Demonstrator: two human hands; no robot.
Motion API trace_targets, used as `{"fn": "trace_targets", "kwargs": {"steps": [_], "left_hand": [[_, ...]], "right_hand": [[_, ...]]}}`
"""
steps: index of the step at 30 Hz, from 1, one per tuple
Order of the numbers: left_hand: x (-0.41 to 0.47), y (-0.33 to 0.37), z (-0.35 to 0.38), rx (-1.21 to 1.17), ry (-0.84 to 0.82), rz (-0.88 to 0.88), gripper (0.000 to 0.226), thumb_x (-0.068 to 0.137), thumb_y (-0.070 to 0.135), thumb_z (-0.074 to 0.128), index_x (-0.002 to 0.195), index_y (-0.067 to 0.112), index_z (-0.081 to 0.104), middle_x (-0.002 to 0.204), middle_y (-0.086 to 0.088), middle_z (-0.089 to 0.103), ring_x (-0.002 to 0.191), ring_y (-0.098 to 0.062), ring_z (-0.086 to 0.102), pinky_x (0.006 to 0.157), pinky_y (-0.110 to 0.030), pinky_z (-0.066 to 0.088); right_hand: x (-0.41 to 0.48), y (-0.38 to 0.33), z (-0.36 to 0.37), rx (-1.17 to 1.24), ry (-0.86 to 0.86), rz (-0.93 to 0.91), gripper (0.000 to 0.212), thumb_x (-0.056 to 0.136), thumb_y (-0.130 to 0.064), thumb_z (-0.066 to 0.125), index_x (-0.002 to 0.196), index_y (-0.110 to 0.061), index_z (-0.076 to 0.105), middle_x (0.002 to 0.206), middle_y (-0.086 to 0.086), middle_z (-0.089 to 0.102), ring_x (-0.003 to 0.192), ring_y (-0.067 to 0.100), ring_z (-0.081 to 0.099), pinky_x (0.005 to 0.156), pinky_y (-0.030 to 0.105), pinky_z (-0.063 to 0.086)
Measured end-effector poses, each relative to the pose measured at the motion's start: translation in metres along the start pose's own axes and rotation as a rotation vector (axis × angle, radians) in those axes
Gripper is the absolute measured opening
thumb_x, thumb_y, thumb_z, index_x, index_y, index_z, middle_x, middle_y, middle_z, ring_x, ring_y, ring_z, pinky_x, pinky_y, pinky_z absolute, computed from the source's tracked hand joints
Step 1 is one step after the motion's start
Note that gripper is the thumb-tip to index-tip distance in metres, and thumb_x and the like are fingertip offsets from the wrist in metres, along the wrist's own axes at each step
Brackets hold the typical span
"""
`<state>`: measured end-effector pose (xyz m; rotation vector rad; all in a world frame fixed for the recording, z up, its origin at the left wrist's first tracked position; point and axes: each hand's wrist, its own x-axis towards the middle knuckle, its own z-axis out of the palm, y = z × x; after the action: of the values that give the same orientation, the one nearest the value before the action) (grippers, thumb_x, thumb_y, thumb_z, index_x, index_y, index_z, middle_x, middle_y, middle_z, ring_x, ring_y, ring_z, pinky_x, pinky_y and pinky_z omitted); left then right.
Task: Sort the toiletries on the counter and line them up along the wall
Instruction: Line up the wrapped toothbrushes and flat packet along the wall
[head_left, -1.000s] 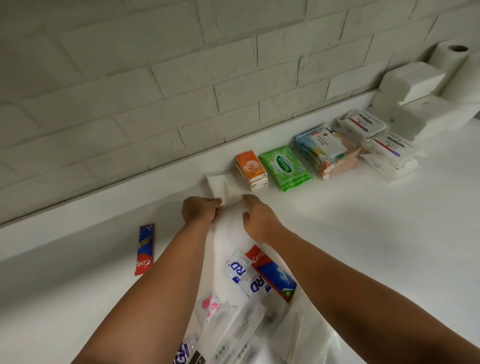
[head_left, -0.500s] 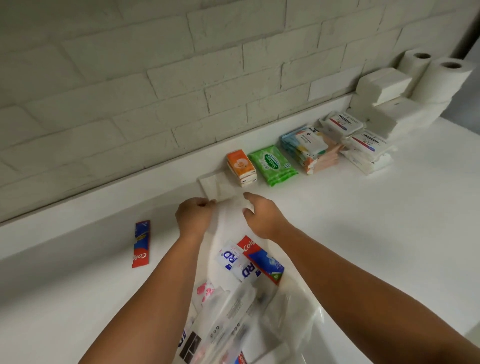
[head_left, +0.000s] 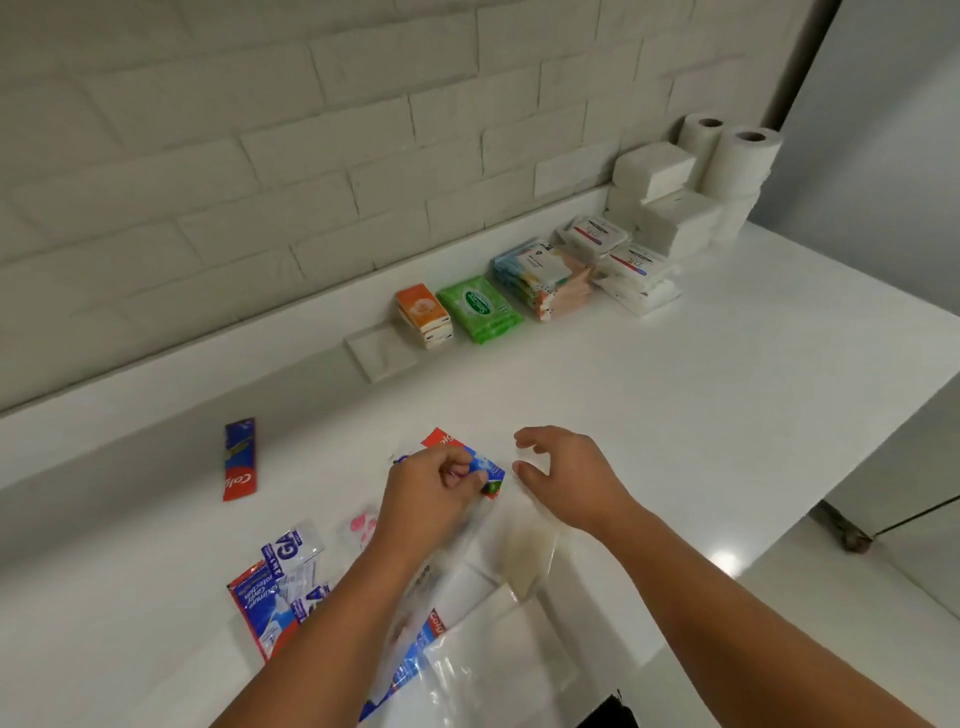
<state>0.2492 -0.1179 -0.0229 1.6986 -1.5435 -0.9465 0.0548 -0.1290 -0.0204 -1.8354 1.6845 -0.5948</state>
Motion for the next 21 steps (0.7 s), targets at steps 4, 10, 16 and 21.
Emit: {"fn": "trace_targets", "kwargs": {"steps": [4, 10, 16, 21], "left_hand": [[-0.022, -0.007, 0.02, 0.168, -0.127, 0.039, 0.031, 0.075, 0.029, 0.086, 0.101, 0.022, 0.072, 0.084, 0.007, 0.066, 0.079, -0.008, 0.063, 0.08, -0.022, 0.053], [-0.03, -0.009, 0.029, 0.42, -0.25, 0.171, 0.051, 0.073, 0.041, 0.082, 0.118, 0.026, 0.064, 0.109, 0.004, 0.064, 0.102, -0.015, 0.059, 0.091, -0.032, 0.052], [-0.032, -0.005, 0.036, 0.506, -0.262, 0.156, 0.063, 0.07, 0.04, 0.086, 0.125, 0.023, 0.061, 0.118, 0.003, 0.064, 0.109, -0.017, 0.058, 0.096, -0.035, 0.051], [-0.031, 0.0, 0.04, 0.472, -0.235, 0.115, 0.042, 0.077, 0.033, 0.084, 0.111, 0.022, 0.063, 0.103, 0.004, 0.069, 0.097, -0.017, 0.064, 0.089, -0.032, 0.054]], "right_hand": [[-0.032, 0.014, 0.011, -0.111, -0.023, 0.003, 0.049, 0.085, -0.037, 0.068, 0.131, -0.021, 0.058, 0.13, -0.005, 0.06, 0.119, 0.017, 0.052, 0.098, 0.024, 0.04], [-0.058, 0.027, 0.025, -0.163, -0.031, -0.029, 0.066, 0.077, -0.042, 0.075, 0.136, -0.02, 0.053, 0.138, -0.005, 0.052, 0.132, 0.015, 0.04, 0.104, 0.023, 0.037], [-0.063, 0.031, 0.027, -0.132, -0.008, -0.038, 0.068, 0.077, -0.036, 0.078, 0.138, -0.019, 0.051, 0.138, -0.003, 0.05, 0.133, 0.014, 0.038, 0.105, 0.021, 0.035], [-0.065, 0.032, 0.027, -0.089, 0.022, -0.024, 0.069, 0.079, -0.034, 0.077, 0.14, -0.02, 0.048, 0.139, -0.003, 0.048, 0.133, 0.014, 0.038, 0.105, 0.021, 0.033]]}}
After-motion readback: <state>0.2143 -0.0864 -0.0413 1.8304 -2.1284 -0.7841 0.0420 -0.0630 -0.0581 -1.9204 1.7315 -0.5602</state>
